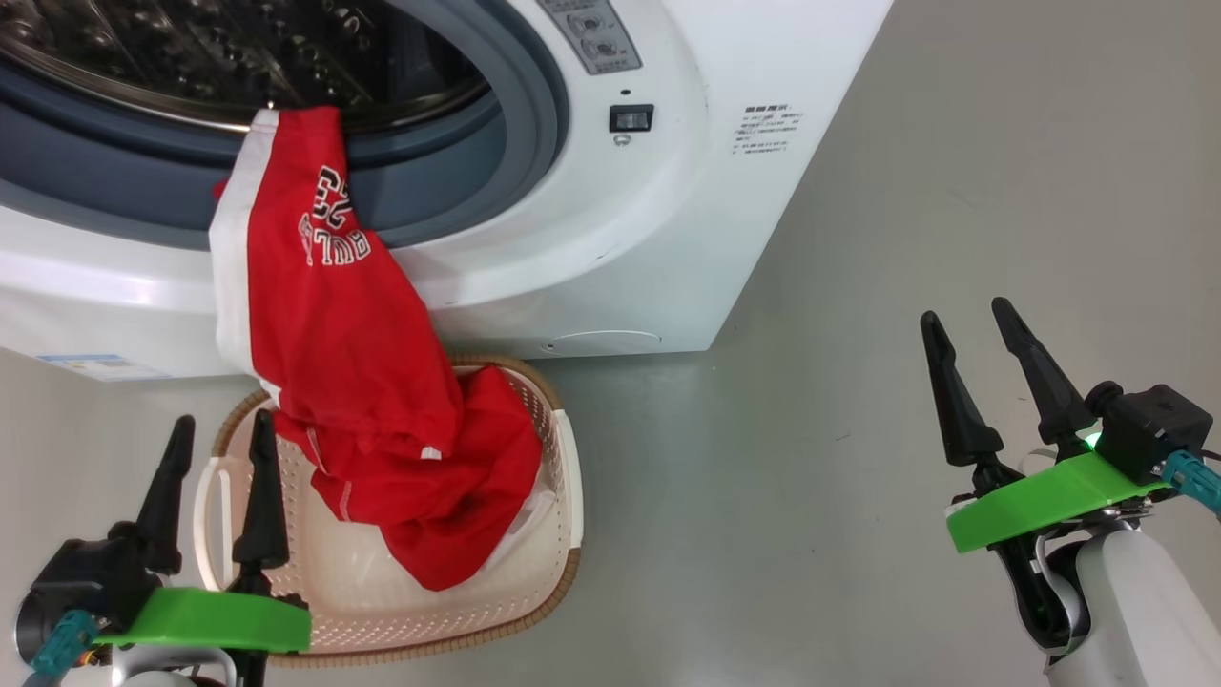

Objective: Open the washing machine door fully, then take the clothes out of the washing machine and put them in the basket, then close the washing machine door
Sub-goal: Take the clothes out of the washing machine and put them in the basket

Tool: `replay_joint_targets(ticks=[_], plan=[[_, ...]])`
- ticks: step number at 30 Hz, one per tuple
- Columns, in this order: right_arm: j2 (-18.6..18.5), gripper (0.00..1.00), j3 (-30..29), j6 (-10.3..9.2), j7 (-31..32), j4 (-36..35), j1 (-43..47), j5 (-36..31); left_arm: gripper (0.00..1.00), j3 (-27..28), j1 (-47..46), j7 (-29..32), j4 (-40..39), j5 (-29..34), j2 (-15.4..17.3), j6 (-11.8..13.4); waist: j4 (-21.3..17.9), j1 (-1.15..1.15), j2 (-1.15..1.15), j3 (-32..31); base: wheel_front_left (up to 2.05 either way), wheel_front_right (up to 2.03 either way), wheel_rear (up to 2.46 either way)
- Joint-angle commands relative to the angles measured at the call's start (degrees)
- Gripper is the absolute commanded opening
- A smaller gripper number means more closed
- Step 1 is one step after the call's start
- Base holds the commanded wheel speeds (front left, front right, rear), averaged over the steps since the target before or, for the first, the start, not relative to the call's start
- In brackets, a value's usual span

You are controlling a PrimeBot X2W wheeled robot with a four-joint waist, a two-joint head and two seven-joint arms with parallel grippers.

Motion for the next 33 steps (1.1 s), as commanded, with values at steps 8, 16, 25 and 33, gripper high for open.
replay_joint_targets(ticks=[8,16,25,33], plan=[[-0.23,1.00,1.22,0.09,-0.43,-1.47,1.20,-0.51,1.00,2.06,-0.20,-0.70,-1.22,0.80,0.89,-0.18,-0.21,0.00,0.00,0.27,0.00,0.00,0.00],[0.11,1.00,1.67,0.09,-0.43,-1.25,1.03,-0.58,1.00,0.09,-6.14,-0.70,7.88,-2.10,3.49,-0.18,-0.22,0.00,0.00,0.68,0.00,0.00,0.00],[0.22,1.00,2.52,0.09,-0.43,-1.03,0.28,-0.50,1.00,-5.11,-18.22,-0.70,22.06,-6.28,8.97,-0.18,-0.60,0.00,0.00,1.68,0.00,0.00,0.00],[0.22,1.00,3.27,0.09,-0.43,-1.03,-0.34,-0.47,1.00,-14.30,-28.29,0.01,34.14,-13.47,13.87,-0.18,-1.65,0.00,0.00,2.77,0.00,0.00,0.00]])
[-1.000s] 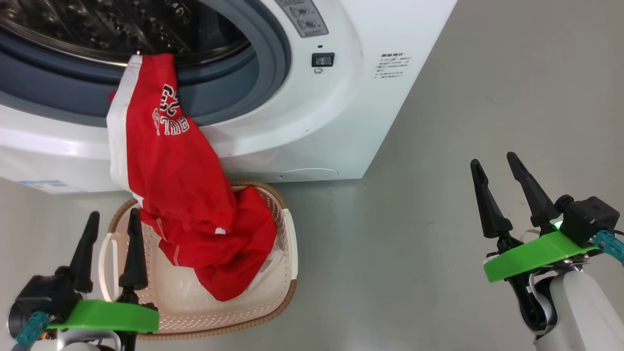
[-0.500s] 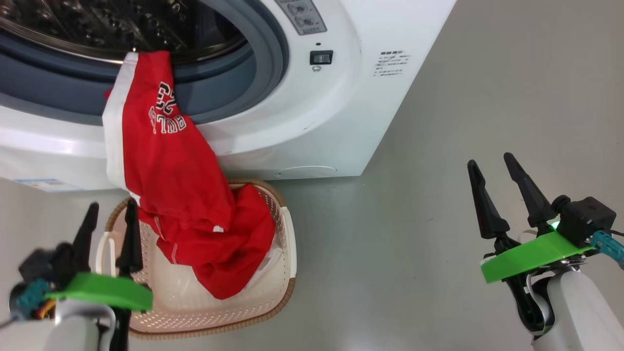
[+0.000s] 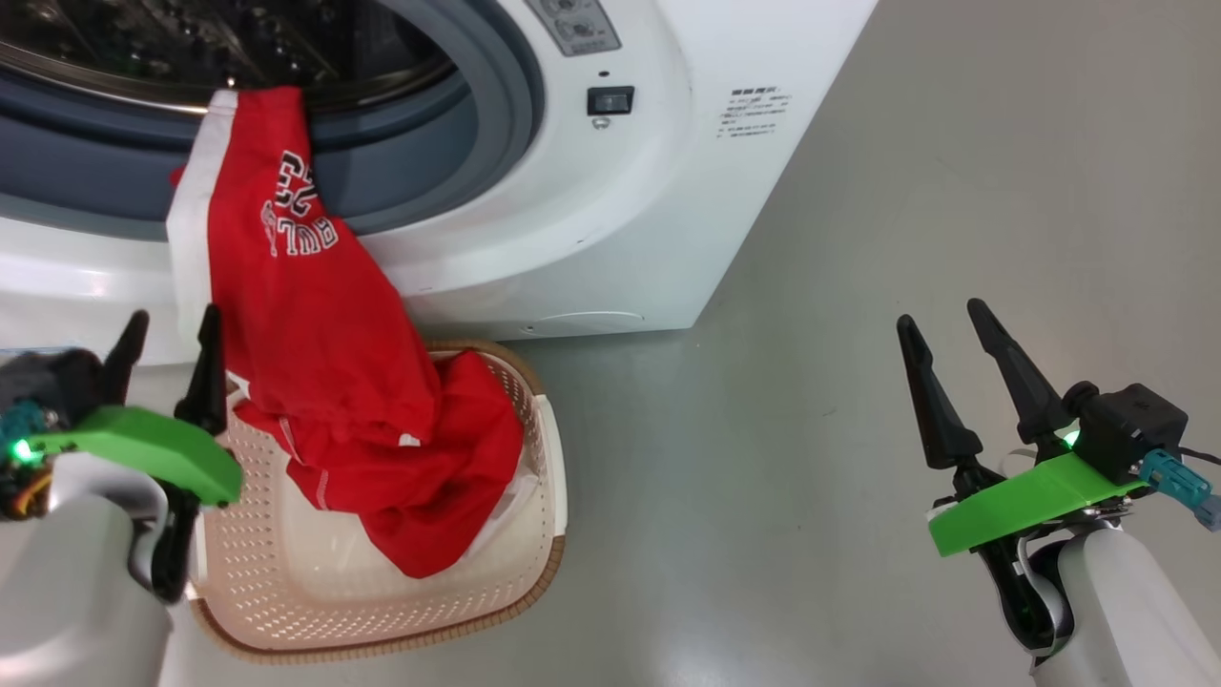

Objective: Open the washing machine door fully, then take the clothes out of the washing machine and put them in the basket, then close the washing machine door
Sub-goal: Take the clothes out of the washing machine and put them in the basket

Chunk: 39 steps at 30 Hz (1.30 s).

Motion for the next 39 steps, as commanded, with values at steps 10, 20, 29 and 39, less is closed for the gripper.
replay_joint_targets(ticks=[10,20,29,39], plan=[[-0.05,1.00,1.48,0.09,-0.43,-1.56,-0.99,-0.58,1.00,-9.93,-8.61,1.13,4.53,-10.70,8.39,-0.18,-1.32,0.00,0.00,2.51,0.00,0.00,0.00],[0.11,1.00,2.22,0.09,-0.43,-1.68,-2.38,-0.81,1.00,-19.99,-12.99,4.50,3.54,-22.26,12.62,-0.18,-2.23,0.00,0.00,4.14,0.00,0.00,0.00],[0.23,1.00,1.75,0.09,-0.43,-1.75,-2.70,-1.03,0.20,-28.24,-14.57,3.01,1.42,-29.56,15.30,-0.18,-2.28,0.00,0.00,4.53,0.00,0.00,0.00],[0.13,1.00,1.49,0.09,-0.43,-1.57,-2.61,-1.05,0.00,-34.25,-14.67,0.21,-0.11,-34.71,15.99,-0.18,-1.58,0.00,0.00,3.42,0.00,0.00,0.00]])
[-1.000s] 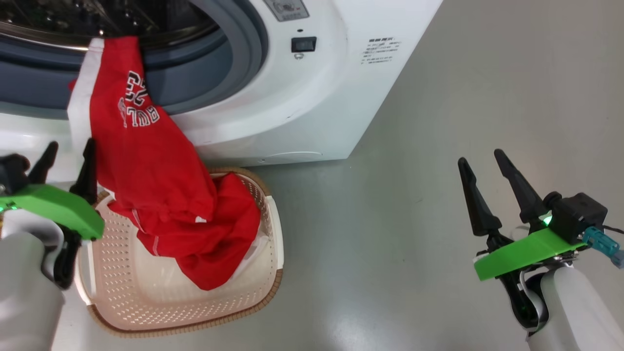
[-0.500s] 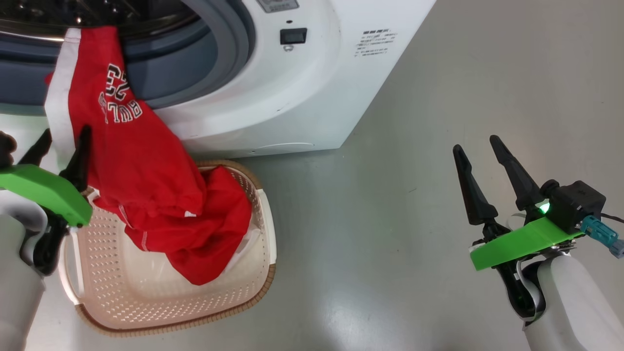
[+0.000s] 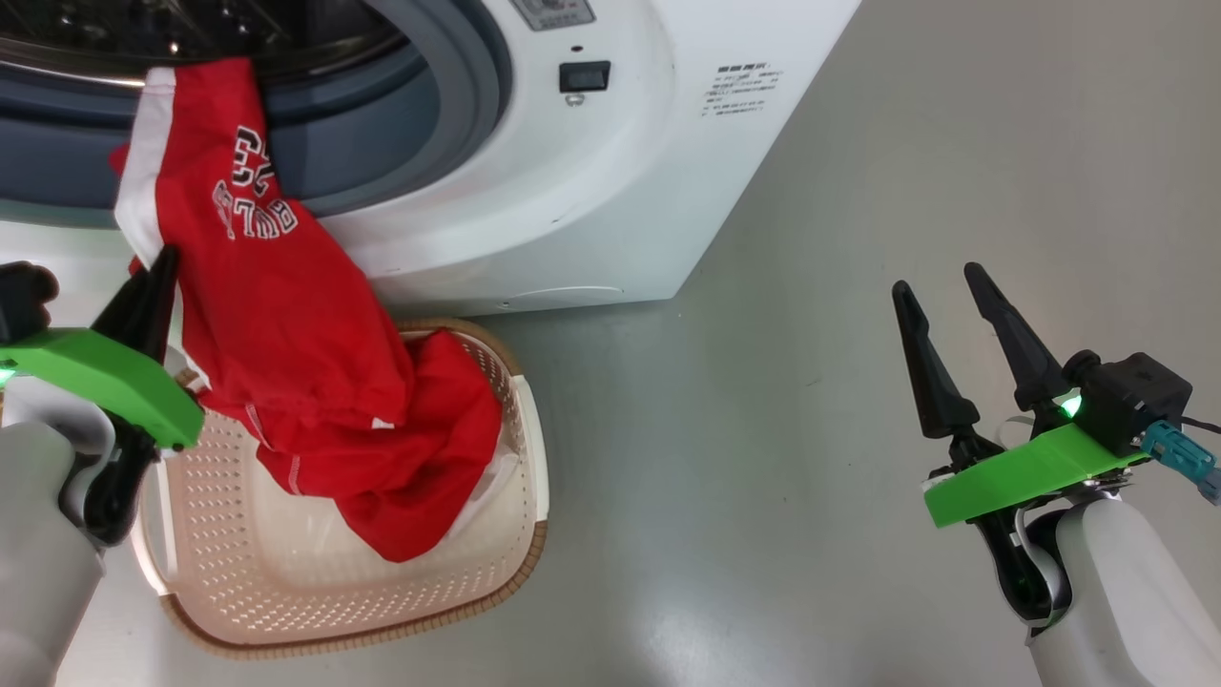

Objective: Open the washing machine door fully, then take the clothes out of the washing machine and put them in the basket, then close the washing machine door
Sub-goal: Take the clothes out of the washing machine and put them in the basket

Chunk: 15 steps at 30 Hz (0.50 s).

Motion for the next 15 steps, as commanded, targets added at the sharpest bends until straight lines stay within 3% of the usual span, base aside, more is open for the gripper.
replay_joint_targets(ticks=[1,6,14,15], plan=[[0.00,1.00,0.91,0.09,-0.43,-1.22,0.28,-0.90,0.00,1.16,-1.06,-0.96,-0.81,-0.47,3.40,-0.18,0.27,0.00,0.00,-0.41,0.00,0.00,0.00],[0.01,1.00,0.49,0.09,-0.43,-1.16,0.88,-0.93,0.00,1.09,0.11,-1.66,-1.40,0.52,3.31,-0.18,0.82,0.00,0.00,-1.53,0.00,0.00,0.00],[0.01,1.00,-0.33,0.09,-0.43,-1.23,2.22,-1.01,0.00,12.01,7.57,-1.71,-6.75,9.14,1.10,-0.18,1.90,0.00,0.00,-3.35,0.00,0.00,0.00],[0.01,1.00,-0.51,0.09,-0.43,-1.26,2.58,-1.05,0.00,15.55,10.24,-1.71,-8.41,11.67,0.07,-0.18,2.15,0.00,0.00,-3.80,0.00,0.00,0.00]])
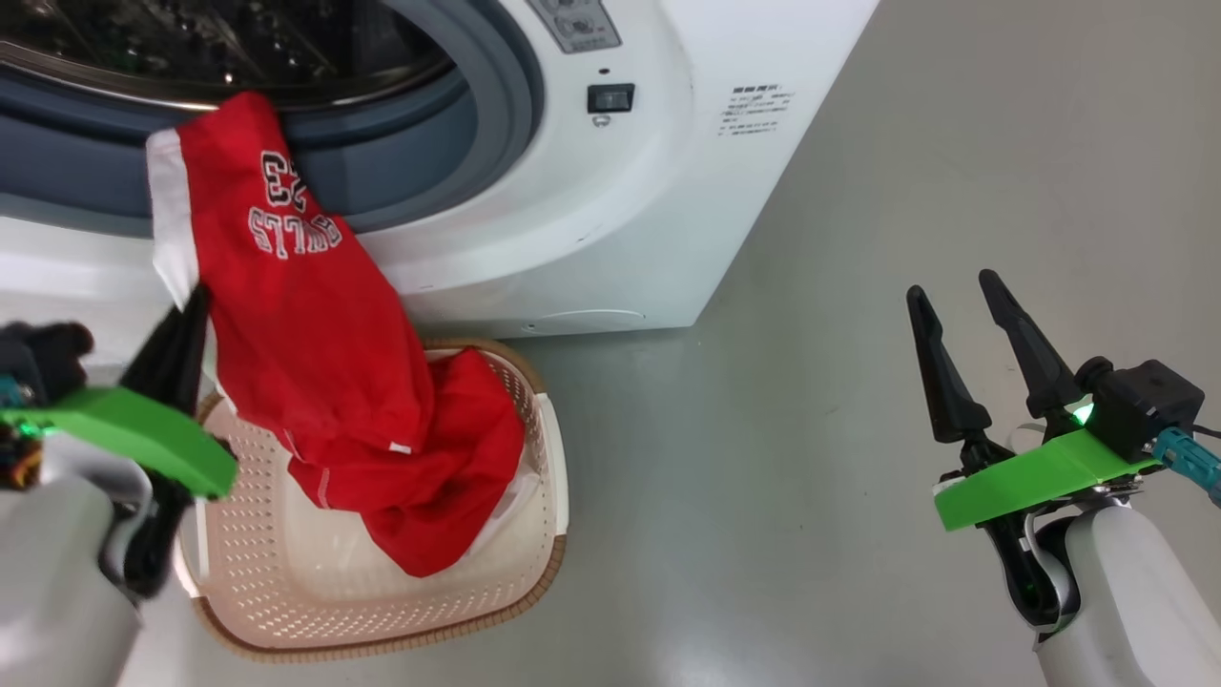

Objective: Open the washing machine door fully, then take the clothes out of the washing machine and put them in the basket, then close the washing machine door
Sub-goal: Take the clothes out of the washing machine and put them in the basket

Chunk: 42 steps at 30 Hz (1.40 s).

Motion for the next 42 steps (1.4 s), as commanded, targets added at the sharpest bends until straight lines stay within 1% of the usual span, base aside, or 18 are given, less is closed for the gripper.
replay_joint_targets(ticks=[1,6,9,13,16,19,22,26,28,35,42], plan=[[0.02,1.00,0.78,0.09,-0.43,-1.28,1.94,-1.05,0.00,4.41,1.91,-0.70,-2.13,1.85,1.75,-0.18,0.39,0.00,0.00,-0.63,0.00,0.00,0.00],[0.05,1.00,0.88,0.09,-0.43,-1.25,2.59,-1.00,0.00,11.61,10.42,-0.70,-7.36,7.73,-1.09,-0.18,0.49,0.00,0.00,-1.70,0.00,0.00,0.00],[-0.01,1.00,1.02,0.09,-0.43,-1.28,2.83,-0.89,0.00,14.65,15.77,-0.70,-10.42,10.34,-2.57,-0.18,0.33,0.00,0.00,-2.09,0.00,0.00,0.00],[-0.07,1.00,1.17,0.09,-0.43,-1.24,2.99,-0.72,0.00,17.60,21.96,-0.71,-13.59,12.40,-4.24,-0.18,0.08,0.00,0.00,-2.41,0.00,0.00,0.00],[-0.03,1.00,1.33,0.09,-0.43,-1.19,3.19,-0.64,0.00,18.11,25.66,-0.71,-15.03,13.22,-5.39,-0.18,-0.11,0.00,0.00,-2.60,0.00,0.00,0.00],[0.01,1.00,1.56,0.09,-0.43,-1.11,3.28,-0.62,0.00,17.39,27.63,-0.71,-15.48,13.28,-5.90,-0.18,-0.26,0.00,0.00,-2.67,0.00,0.00,0.00],[-0.02,1.00,1.75,0.09,-0.43,-1.09,3.19,-0.50,0.00,15.15,29.33,-0.71,-15.02,12.81,-6.12,-0.18,-0.42,0.00,0.00,-2.58,0.00,0.00,0.00],[-0.05,1.00,1.89,0.09,-0.43,-1.02,2.97,-0.46,0.00,11.11,29.53,-0.71,-12.34,10.32,-6.22,-0.18,-0.60,0.00,0.00,-2.47,0.00,0.00,0.00],[-0.03,1.00,2.00,0.09,-0.43,-0.95,2.95,-0.44,0.00,8.15,28.91,-0.32,-10.26,9.53,-6.11,-0.18,-0.74,0.00,0.00,-2.42,0.00,0.00,0.00],[0.16,1.00,2.08,0.09,-0.43,-1.20,2.48,-0.45,0.00,0.67,22.83,-0.44,-2.69,5.15,-6.85,-0.18,-1.04,0.00,0.00,-1.34,0.00,0.00,0.00],[0.43,1.00,2.32,0.09,-0.43,-1.51,1.09,-0.51,0.00,-4.38,13.32,-0.64,5.54,1.57,-8.02,-0.18,-1.86,0.00,0.00,1.10,0.00,0.00,0.00]])
